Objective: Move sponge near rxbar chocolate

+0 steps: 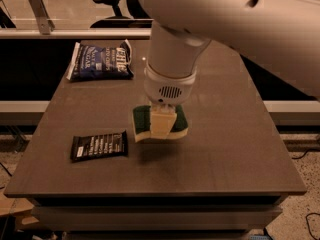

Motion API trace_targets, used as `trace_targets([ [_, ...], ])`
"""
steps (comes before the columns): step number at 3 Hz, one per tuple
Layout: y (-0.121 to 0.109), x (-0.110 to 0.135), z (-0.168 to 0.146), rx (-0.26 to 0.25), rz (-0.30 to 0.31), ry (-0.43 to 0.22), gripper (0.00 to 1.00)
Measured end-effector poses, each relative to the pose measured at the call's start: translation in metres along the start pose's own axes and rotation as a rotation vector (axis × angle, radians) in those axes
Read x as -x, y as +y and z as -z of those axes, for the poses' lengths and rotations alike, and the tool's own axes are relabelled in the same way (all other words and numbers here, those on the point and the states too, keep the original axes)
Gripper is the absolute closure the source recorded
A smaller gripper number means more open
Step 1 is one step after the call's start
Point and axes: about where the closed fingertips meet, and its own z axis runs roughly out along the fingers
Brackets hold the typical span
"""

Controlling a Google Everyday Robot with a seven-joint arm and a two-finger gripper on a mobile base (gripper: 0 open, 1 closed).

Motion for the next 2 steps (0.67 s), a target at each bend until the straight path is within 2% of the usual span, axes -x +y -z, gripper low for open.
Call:
trace_targets([
  [1,0.008,0.006,-0.016,0.066,-0.022,0.074,1.0],
  [2,0.019,0.008,-0.033,0.113,-0.043,0.103,1.0],
])
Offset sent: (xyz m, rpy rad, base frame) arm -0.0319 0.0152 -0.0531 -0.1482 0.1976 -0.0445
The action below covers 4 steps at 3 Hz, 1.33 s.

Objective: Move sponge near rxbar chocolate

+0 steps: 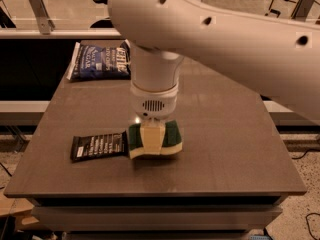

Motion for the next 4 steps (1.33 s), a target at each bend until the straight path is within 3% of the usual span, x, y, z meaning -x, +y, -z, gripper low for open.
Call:
trace_targets([
  [1,0.009,-0.001,-0.015,0.018,-0.026,0.001,1.0],
  [2,0.01,-0.007,-0.03,-0.004,-0.05,-0.004,1.0],
  [3,0.01,-0.006,-0.026,-0.005,-0.05,-0.005,0.82],
  [4,0.01,-0.006,-0.025,-0.011,-0.05,-0.008,0.58],
])
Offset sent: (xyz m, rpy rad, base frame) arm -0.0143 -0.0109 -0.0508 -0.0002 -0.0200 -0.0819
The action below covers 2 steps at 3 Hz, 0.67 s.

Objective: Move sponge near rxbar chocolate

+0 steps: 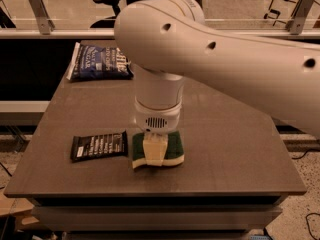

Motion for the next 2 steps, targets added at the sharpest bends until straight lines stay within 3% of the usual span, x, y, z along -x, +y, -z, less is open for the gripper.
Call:
trace_targets([
  [2,0.0003,0.001,0.0021,-0.01,0.001,-0.005,0.11],
])
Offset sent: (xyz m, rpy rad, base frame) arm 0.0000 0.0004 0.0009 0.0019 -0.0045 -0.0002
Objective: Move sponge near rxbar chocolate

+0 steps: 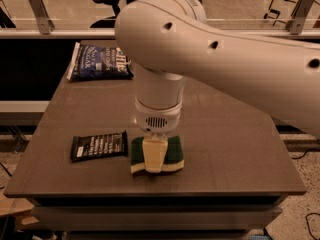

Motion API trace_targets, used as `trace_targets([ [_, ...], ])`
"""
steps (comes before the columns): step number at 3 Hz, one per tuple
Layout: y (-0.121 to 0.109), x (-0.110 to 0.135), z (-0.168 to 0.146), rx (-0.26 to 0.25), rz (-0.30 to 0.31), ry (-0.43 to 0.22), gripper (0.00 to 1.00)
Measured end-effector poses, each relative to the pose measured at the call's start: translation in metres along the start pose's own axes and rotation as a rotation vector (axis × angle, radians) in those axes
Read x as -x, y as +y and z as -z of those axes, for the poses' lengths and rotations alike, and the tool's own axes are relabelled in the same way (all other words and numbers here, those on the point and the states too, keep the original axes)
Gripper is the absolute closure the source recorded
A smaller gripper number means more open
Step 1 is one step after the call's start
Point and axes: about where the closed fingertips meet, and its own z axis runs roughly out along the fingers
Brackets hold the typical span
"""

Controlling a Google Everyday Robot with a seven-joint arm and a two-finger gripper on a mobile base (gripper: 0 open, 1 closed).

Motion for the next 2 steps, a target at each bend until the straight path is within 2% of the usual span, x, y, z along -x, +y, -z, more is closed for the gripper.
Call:
trace_targets([
  [1,0.0001,0.0005,0.001,-0.005,0.0,-0.002,0.0],
  [2,0.0001,0.0005,0.001,-0.005,0.0,-0.003,0.0],
])
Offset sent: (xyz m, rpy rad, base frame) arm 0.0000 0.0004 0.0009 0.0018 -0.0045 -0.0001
